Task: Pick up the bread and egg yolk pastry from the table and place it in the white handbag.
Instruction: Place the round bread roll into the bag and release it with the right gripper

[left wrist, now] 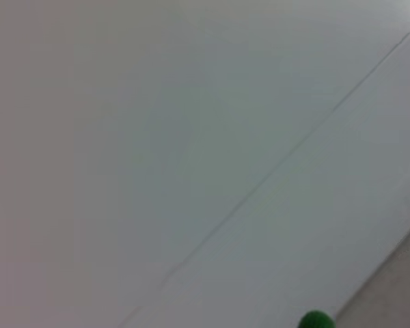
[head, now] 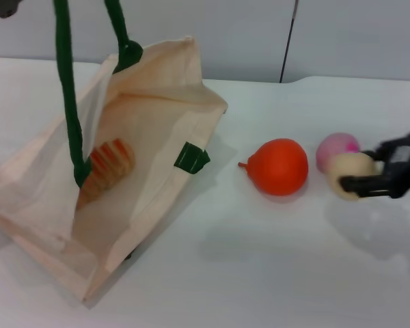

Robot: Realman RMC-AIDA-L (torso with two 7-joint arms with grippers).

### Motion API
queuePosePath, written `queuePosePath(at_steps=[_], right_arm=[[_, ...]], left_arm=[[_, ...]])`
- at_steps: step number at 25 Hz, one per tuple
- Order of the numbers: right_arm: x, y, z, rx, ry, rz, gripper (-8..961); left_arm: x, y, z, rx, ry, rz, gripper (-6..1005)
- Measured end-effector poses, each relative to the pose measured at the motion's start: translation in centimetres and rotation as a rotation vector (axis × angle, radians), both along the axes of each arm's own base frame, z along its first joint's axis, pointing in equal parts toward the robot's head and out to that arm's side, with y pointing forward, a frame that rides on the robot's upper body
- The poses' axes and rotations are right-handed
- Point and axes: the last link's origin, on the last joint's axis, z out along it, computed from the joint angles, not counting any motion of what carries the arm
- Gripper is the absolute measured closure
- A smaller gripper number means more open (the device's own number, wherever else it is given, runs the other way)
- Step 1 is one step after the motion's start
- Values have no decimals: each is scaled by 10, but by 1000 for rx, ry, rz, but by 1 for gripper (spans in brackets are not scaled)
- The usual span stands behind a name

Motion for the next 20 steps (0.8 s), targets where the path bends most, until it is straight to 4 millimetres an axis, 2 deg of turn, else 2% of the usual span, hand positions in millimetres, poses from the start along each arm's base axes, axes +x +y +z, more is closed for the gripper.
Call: queuePosePath(at_steps=[4, 13, 20], right_arm=[[-29, -2, -12, -62, 81, 141, 356], [-112, 3, -67, -195, 116, 409, 362], [-156, 7, -112, -220, 107, 524, 373]], left_arm=[[11, 1, -3, -22, -8, -48, 832], [24, 2, -7, -49, -23, -110, 820], [31, 2, -11, -74, -38, -140, 811]])
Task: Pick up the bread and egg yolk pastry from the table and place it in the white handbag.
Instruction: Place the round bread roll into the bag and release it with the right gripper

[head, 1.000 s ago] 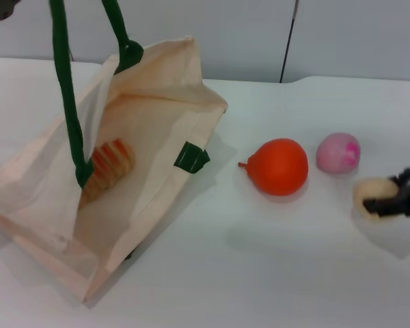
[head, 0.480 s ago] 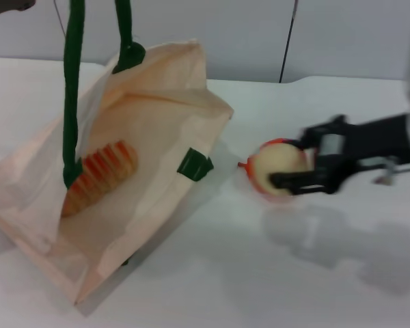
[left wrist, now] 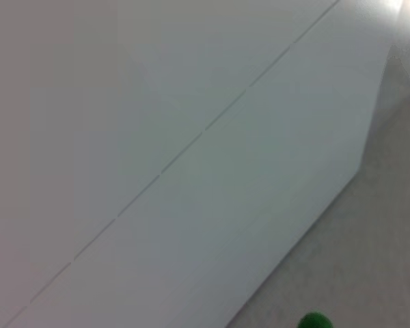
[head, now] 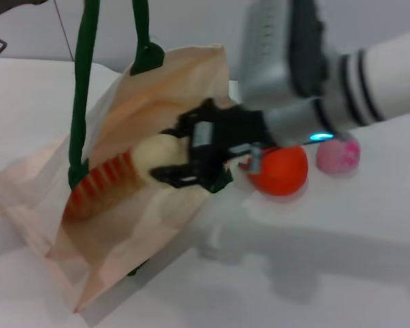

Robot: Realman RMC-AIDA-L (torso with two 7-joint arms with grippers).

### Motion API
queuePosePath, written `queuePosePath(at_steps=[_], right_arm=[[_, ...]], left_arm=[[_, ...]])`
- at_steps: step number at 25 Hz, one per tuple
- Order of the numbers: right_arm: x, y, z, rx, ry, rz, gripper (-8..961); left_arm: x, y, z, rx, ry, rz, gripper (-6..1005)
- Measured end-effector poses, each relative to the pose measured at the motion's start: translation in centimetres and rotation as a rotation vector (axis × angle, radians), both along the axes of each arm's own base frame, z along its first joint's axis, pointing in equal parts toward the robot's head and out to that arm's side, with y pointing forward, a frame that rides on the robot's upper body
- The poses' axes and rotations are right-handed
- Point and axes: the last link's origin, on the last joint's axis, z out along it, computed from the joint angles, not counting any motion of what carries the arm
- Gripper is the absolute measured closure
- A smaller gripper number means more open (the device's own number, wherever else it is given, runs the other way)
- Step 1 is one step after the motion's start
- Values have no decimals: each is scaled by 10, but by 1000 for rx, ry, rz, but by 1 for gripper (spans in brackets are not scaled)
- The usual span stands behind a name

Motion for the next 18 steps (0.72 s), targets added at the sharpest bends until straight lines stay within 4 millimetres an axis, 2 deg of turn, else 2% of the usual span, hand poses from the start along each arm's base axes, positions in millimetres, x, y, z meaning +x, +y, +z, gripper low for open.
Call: queuePosePath(at_steps=[5, 8, 12, 18], right_arm=[[-20, 13, -34, 99, -15, 50, 376], [-17, 30, -46, 193, -23, 20, 378], [-4, 52, -48, 309, -16, -27, 381], [5, 64, -43, 398, 28, -80, 381]], left_arm=[[5, -1, 0, -16, -9, -29, 804], [11, -2, -1, -31, -16, -58, 800], [15, -5, -1, -49, -34, -86, 795], [14, -10, 3, -39, -61, -102, 787]])
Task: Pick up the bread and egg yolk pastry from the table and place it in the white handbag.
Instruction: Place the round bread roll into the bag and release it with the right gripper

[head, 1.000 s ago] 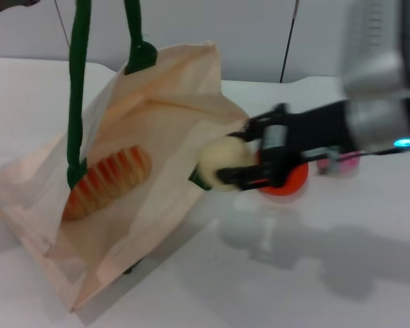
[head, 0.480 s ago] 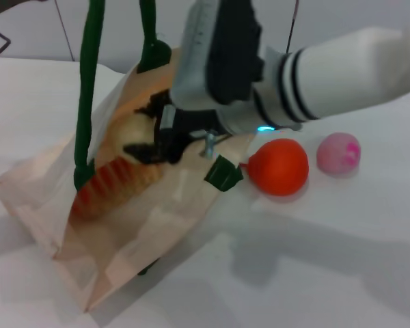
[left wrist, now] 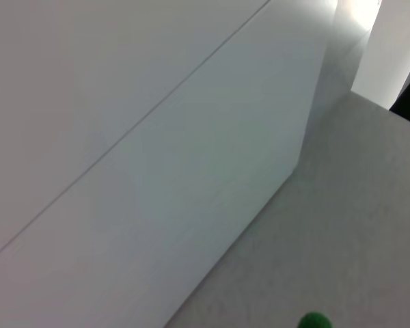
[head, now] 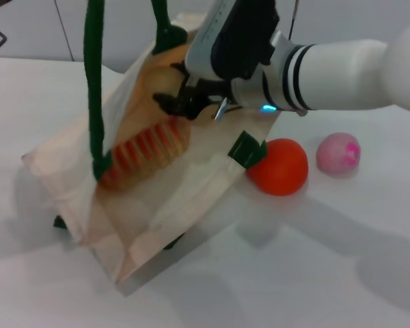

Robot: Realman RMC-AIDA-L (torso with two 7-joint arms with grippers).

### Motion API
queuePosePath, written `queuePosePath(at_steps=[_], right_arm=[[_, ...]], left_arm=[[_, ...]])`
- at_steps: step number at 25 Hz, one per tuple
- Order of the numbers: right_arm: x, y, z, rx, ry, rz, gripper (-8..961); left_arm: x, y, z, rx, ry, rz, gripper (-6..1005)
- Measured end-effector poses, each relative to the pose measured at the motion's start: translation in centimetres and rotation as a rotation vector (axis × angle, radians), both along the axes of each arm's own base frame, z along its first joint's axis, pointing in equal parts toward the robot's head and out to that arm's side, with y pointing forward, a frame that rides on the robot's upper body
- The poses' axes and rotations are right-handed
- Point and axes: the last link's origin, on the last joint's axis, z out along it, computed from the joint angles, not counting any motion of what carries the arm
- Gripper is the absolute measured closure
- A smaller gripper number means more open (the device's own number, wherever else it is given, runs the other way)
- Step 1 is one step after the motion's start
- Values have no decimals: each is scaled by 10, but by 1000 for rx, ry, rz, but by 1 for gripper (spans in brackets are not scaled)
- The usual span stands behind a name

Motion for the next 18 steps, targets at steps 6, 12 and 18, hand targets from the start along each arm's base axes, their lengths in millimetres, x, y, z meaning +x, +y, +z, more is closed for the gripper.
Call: queuePosePath(at_steps=[6, 12, 18], right_arm=[[9, 8, 5, 77, 43, -35, 356], [9, -3, 6, 45, 93, -54, 249], [4, -32, 11, -73, 105, -10, 123]], left_arm=[[-6, -2, 4, 16, -4, 20, 779], [-17, -4, 9, 51, -7, 67, 771], [-35, -1, 14, 107, 7, 164, 763]])
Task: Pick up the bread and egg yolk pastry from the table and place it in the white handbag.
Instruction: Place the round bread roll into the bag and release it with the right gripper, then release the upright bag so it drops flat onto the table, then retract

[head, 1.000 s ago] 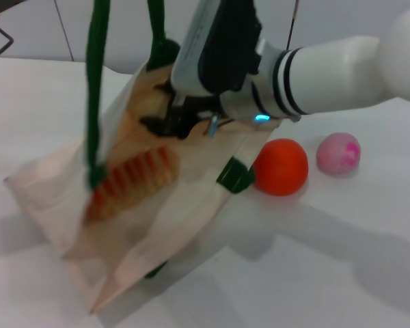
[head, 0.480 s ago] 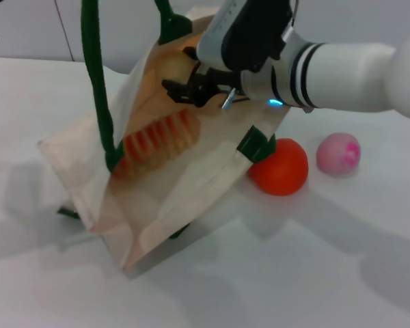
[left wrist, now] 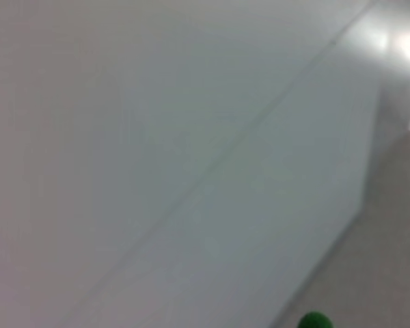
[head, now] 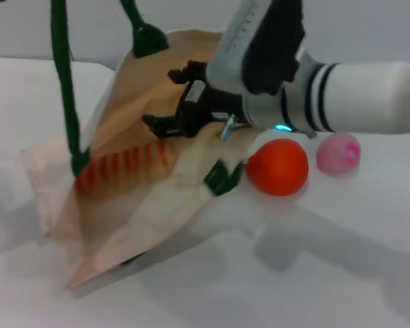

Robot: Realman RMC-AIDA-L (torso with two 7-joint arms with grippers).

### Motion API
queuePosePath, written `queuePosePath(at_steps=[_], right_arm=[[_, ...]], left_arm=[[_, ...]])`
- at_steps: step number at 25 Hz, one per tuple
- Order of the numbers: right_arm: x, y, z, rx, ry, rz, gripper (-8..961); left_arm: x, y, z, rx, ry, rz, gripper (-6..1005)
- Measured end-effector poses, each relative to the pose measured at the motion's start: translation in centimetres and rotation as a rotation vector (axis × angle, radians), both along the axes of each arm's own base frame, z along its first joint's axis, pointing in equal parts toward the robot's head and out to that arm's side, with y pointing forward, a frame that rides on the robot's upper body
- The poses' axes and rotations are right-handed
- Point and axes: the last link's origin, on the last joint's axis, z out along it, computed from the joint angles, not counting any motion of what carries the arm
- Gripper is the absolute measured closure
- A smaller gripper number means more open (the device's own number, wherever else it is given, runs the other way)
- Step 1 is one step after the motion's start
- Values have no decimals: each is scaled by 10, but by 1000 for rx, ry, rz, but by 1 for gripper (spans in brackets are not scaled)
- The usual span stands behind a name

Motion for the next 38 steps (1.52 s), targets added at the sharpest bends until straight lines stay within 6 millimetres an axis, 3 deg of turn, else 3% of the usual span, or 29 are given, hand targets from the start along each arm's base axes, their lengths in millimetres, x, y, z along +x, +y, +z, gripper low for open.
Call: queuePosePath(at_steps=[2, 13, 20, 24, 33, 38], right_arm=[[4, -9, 9, -24, 25, -6, 75], [43, -29, 83, 2, 183, -56, 78], [78, -29, 135, 12, 540, -42, 80], [117, -38, 163, 73, 796, 70, 81], [167, -37, 171, 359, 891, 78, 79], [196, -38, 172, 624, 884, 34, 78]], left_arm=[[-7, 3, 0, 20, 11, 48, 761], [-40, 15, 1, 125, 80, 253, 746], [-46, 23, -6, 157, 130, 304, 737], [-48, 30, -23, 213, 191, 311, 732], [-71, 40, -73, 463, 459, 444, 720], [-71, 30, -93, 641, 568, 415, 515]])
